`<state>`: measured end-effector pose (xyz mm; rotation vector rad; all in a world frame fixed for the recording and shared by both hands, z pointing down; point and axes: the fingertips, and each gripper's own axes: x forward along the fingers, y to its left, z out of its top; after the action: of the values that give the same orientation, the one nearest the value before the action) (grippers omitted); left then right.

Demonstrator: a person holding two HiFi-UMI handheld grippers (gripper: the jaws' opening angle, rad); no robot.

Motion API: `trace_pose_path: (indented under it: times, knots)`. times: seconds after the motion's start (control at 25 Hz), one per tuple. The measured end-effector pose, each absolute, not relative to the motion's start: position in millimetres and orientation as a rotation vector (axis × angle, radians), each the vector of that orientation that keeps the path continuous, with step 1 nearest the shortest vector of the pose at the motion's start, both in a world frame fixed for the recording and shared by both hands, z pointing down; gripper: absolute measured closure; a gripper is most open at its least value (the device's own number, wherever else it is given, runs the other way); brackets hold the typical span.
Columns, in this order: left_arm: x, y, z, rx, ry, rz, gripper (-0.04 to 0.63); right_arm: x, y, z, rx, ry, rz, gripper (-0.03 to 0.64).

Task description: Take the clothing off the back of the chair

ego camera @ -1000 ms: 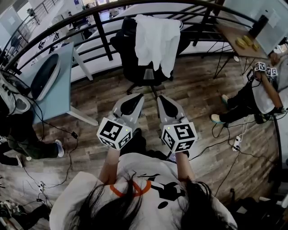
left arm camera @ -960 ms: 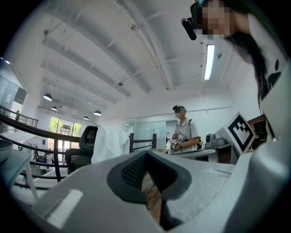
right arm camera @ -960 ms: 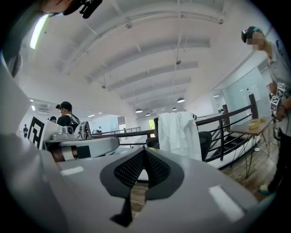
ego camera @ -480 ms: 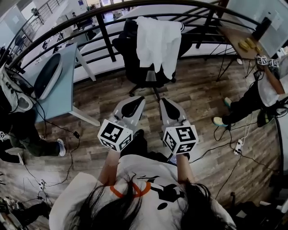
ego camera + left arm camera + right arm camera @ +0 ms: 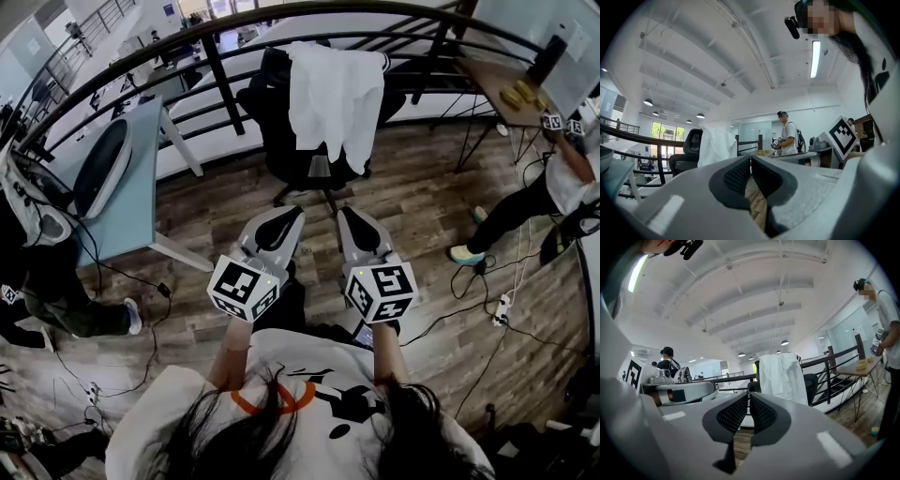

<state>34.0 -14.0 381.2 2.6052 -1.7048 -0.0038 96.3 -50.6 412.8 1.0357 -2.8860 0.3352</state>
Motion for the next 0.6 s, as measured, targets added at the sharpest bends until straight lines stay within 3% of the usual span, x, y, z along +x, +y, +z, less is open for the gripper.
trace_pose_path:
  times: [0.36, 0.6]
  knots:
    - [-16, -88, 387, 2.614, -1.654, -0.037, 0.570, 53, -124, 412, 1.077, -2.858, 0.314, 0.550]
    - [-58, -146, 384, 2.656, -1.587, -0.033, 0.527, 15, -185, 408, 1.110, -2.847, 0.310, 0.446]
